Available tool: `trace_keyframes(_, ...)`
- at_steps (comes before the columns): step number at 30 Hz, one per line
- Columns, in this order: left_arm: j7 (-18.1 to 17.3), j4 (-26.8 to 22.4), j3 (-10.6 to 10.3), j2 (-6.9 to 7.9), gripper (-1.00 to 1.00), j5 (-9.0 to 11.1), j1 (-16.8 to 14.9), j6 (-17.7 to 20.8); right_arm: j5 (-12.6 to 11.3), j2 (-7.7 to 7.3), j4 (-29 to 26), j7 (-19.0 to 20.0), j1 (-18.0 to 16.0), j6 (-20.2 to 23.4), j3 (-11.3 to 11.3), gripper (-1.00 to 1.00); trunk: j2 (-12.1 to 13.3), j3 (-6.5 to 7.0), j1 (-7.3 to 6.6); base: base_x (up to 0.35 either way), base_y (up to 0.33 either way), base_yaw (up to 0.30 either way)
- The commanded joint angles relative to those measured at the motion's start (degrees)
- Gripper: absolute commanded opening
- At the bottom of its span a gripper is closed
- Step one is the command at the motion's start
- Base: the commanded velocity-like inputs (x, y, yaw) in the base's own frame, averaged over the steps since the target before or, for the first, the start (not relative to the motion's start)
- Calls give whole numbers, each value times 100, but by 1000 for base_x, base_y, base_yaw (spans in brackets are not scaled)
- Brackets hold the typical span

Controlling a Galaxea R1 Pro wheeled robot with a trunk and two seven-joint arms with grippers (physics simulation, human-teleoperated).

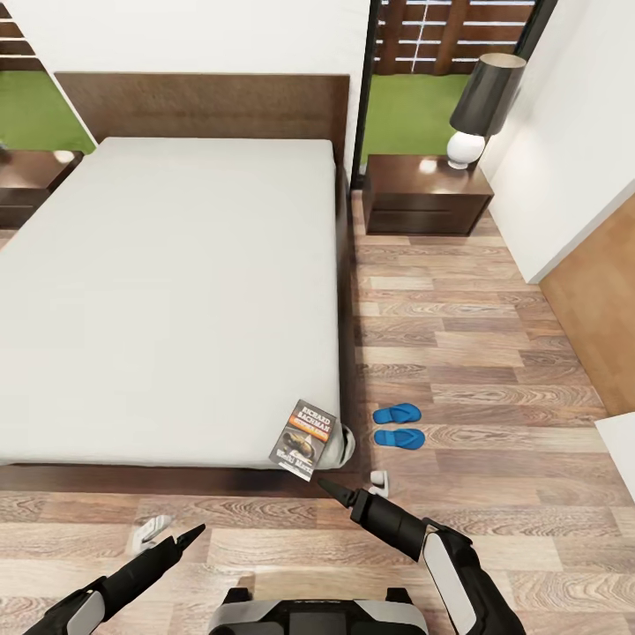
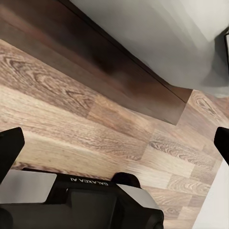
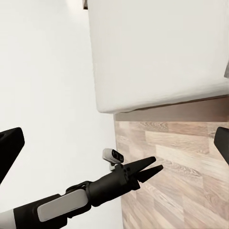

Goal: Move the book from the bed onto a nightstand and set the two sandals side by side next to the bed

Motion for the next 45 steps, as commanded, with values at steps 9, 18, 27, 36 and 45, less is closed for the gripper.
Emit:
trace_keyframes(9,-14,1,0,2,100,52,-1,67,-34,2,1,0,-3,41,-4,100,-367,-166,199,0,0,0)
trace_keyframes(18,-11,1,0,1,100,52,-1,67,-35,2,-1,0,-3,41,-4,100,-728,-328,397,0,0,0)
trace_keyframes(27,-6,1,0,1,100,52,-1,67,-35,2,-2,0,-3,41,-4,100,-1089,-489,595,0,0,0)
trace_keyframes(36,-5,1,0,1,100,52,-1,67,-33,2,-4,0,-1,41,-4,100,-1450,-651,792,0,0,0)
trace_keyframes(45,-5,3,0,1,100,52,-1,64,-33,0,-3,0,-2,41,-4,100,-1811,-813,990,0,0,0)
